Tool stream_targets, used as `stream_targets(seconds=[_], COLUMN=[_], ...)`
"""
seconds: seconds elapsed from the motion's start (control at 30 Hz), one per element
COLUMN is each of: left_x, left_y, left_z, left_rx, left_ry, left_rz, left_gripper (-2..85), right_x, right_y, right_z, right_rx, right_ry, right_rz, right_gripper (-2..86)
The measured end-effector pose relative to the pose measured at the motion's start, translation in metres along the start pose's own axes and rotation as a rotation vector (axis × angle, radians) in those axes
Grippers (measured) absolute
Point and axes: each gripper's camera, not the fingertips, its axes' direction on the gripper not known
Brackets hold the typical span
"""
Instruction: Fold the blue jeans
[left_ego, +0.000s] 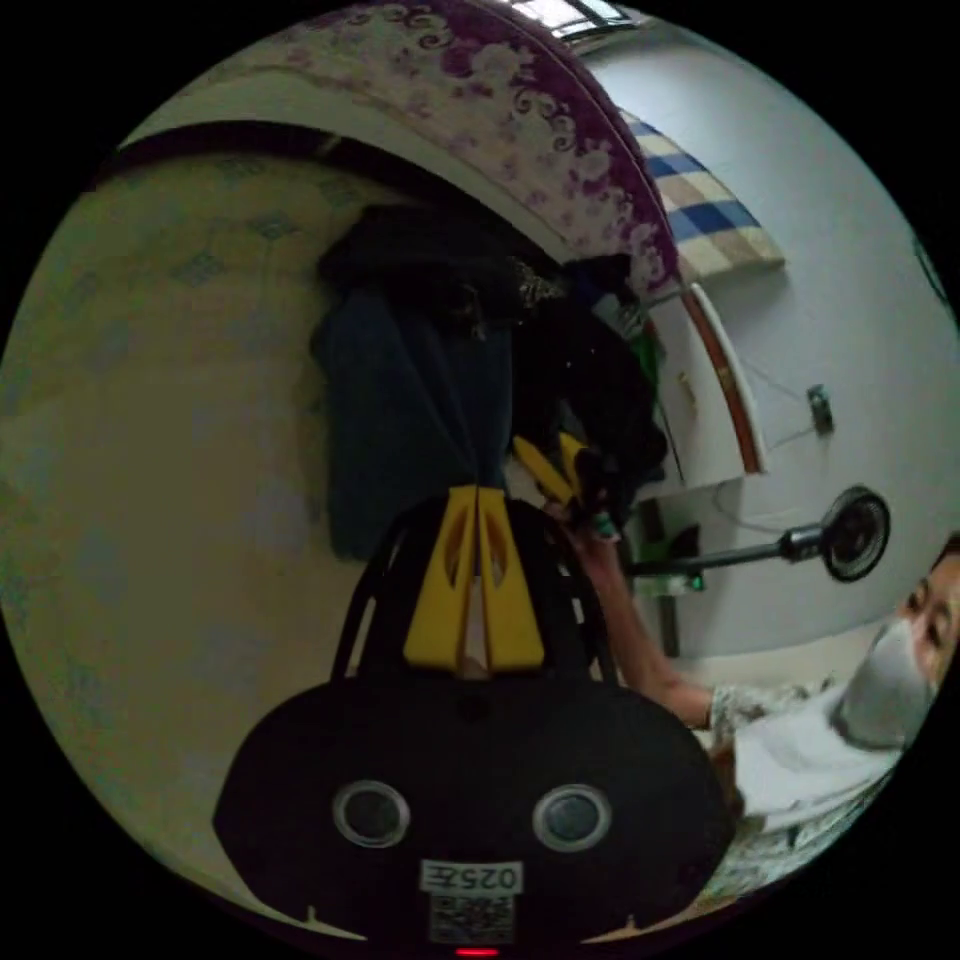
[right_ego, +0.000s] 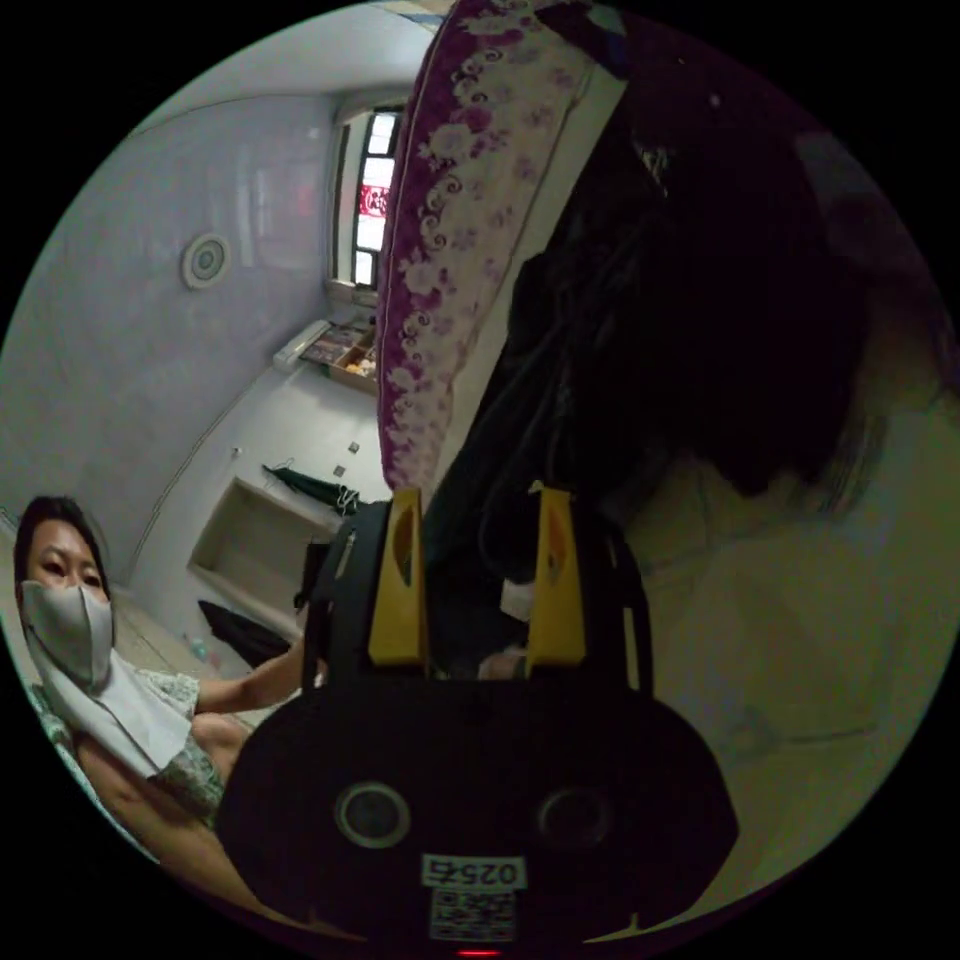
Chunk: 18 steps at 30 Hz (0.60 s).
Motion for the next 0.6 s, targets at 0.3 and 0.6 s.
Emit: stream_targets(seconds=[0.3,0.6], left_x=[0.019,0.022], left_y=[0.224,0.350], left_z=[-0.051,-0.110], left_rx=[-0.052,0.042], left_ry=[-0.039,0.013], left_rz=[0.138,0.042], left_gripper=[-1.0,-0.4], right_x=[-0.064,-0.176], right_y=[0.074,0.169], right_z=[0.111,0.109], right_rx=[-0.372,-0.602], right_ry=[0.076,0.509], right_rz=[0.063,-0.375], right_gripper=[7.0,-0.9])
